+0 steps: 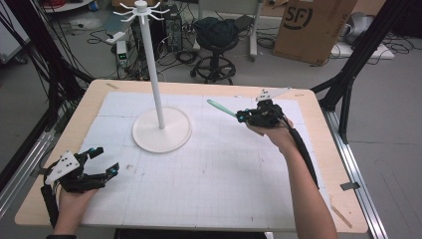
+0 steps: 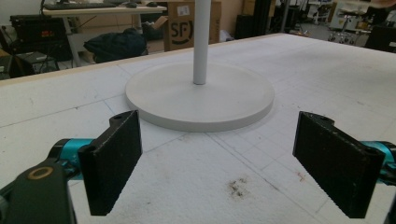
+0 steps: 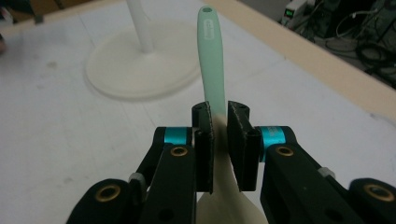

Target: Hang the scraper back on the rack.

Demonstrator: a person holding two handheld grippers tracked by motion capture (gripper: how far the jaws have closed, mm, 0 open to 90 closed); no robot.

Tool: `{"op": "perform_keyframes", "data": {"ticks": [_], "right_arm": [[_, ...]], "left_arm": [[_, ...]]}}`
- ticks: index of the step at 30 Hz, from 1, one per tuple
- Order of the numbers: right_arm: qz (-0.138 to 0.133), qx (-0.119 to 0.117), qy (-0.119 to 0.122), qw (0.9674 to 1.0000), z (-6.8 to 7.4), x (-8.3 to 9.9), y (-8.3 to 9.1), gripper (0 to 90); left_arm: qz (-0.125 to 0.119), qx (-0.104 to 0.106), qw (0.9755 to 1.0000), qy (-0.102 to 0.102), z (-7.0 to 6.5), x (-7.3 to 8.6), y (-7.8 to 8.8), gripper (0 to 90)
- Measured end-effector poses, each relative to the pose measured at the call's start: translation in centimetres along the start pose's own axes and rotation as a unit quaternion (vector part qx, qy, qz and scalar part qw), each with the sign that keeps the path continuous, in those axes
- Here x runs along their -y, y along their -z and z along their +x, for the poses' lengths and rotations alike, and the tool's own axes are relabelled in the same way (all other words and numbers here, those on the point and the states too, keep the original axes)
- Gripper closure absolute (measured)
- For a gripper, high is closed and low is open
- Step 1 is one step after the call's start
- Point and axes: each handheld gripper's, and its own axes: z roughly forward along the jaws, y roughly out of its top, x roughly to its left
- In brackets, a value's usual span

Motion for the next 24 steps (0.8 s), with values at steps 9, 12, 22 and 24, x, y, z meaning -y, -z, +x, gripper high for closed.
{"op": "perform_keyframes", "data": {"ticks": [9, 12, 22, 24], "right_arm": [[-0.035, -0.016, -0.007, 0.9992, 2.6, -6.3, 3.7, 81.5], [-0.04, -0.014, -0.001, 0.9991, 3.2, -8.2, 4.4, 81.5], [-0.046, -0.023, 0.017, 0.9985, 5.2, -13.8, 6.0, 81.5], [-0.047, -0.022, 0.021, 0.9985, 5.5, -14.9, 6.4, 81.4]], "left_arm": [[-0.001, 0.0, 1.0, 0.001, 0.0, 0.0, 0.0, 16.1], [-0.001, 0.0, 1.0, 0.0, 0.0, 0.0, 0.0, 16.1], [-0.001, 0.001, 1.0, 0.001, 0.0, 0.0, 0.0, 16.1], [-0.001, 0.001, 1.0, 0.001, 0.0, 0.0, 0.0, 16.1]]}}
